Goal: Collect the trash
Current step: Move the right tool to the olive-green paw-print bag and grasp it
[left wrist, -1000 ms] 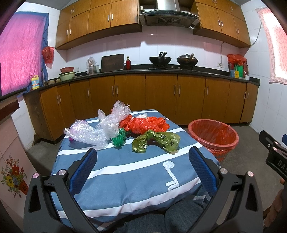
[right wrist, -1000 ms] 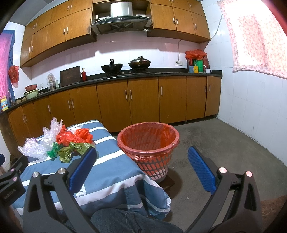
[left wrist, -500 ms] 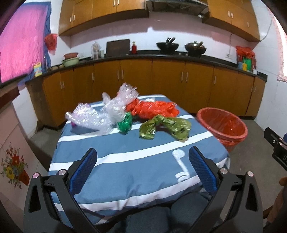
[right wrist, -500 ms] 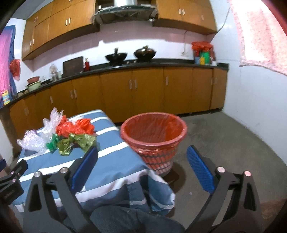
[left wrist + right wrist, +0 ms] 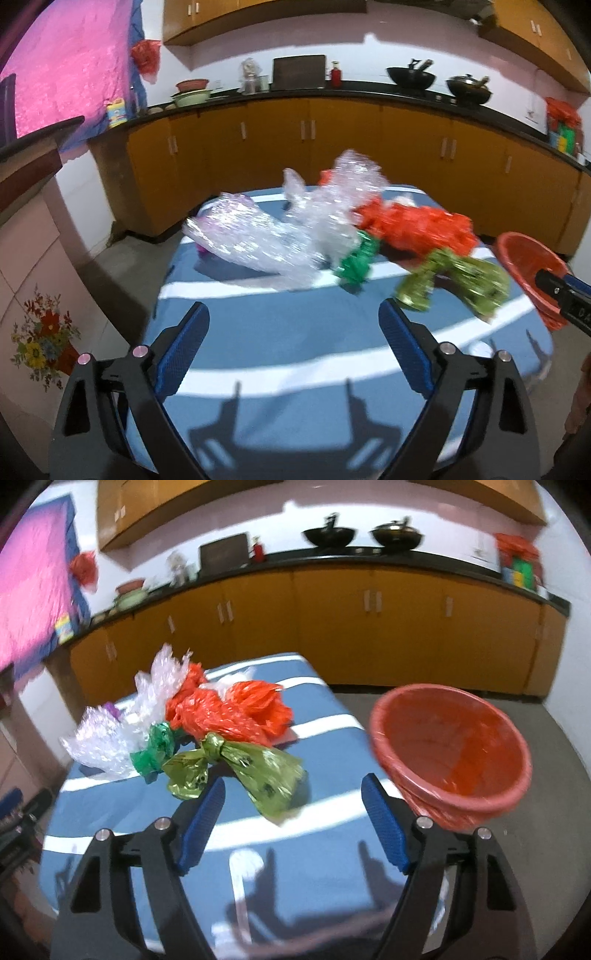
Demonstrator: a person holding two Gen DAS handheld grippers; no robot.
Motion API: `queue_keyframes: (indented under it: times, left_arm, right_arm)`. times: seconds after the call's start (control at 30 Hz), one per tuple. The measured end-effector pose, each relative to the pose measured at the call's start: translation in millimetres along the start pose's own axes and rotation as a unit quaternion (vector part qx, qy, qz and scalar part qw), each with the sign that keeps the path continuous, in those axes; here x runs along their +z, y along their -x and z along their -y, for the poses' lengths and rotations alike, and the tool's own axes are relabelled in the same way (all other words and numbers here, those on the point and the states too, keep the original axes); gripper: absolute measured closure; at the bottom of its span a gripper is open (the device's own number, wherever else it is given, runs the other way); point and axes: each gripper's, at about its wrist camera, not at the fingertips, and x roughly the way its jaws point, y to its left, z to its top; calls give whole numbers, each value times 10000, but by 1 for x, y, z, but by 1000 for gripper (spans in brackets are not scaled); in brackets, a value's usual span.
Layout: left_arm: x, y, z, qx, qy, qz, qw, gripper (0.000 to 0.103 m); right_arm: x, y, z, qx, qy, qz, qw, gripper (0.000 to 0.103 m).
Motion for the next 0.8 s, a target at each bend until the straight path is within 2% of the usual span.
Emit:
queue_keyframes:
  times: [0.2,0.47,0.5,0.53,0.57,0.63,0.7,0.8]
  left_arm:
    - [13,-40,-25,161,141,-88,9997,10]
    - [18,-78,-46,114,341,-323,9988,10]
    - [17,-82,-48,91,384,-379,9985,10]
    - [16,-86,-50,69,424,-423,9982,10]
    - [16,-89,-52,52,459,-464,9979,10]
    - [15,-93,-53,30,500,-511,9974,10]
    - [16,-96,-54,42,496,-527,9974,11]
    - [18,-98,-52,56,449,-504,9977,13]
  right_arm:
    - [17,-63,-24,-20,724,-266,9970,28]
    - [20,-103,-24,96,946,-720,9929,28]
    - [19,-105,-23,118,948,-769,9925,34]
    - [17,-109,-23,128,971,-879,9913,47]
    - [16,-112,-23,140,978,-953,9905,53]
    - [13,-115,-21,228,925,-1079,9896,81]
    - [11,-115,-18,313,814,-1100,9901,96]
    - [11,-108,-14,372,677,-985,9921,99]
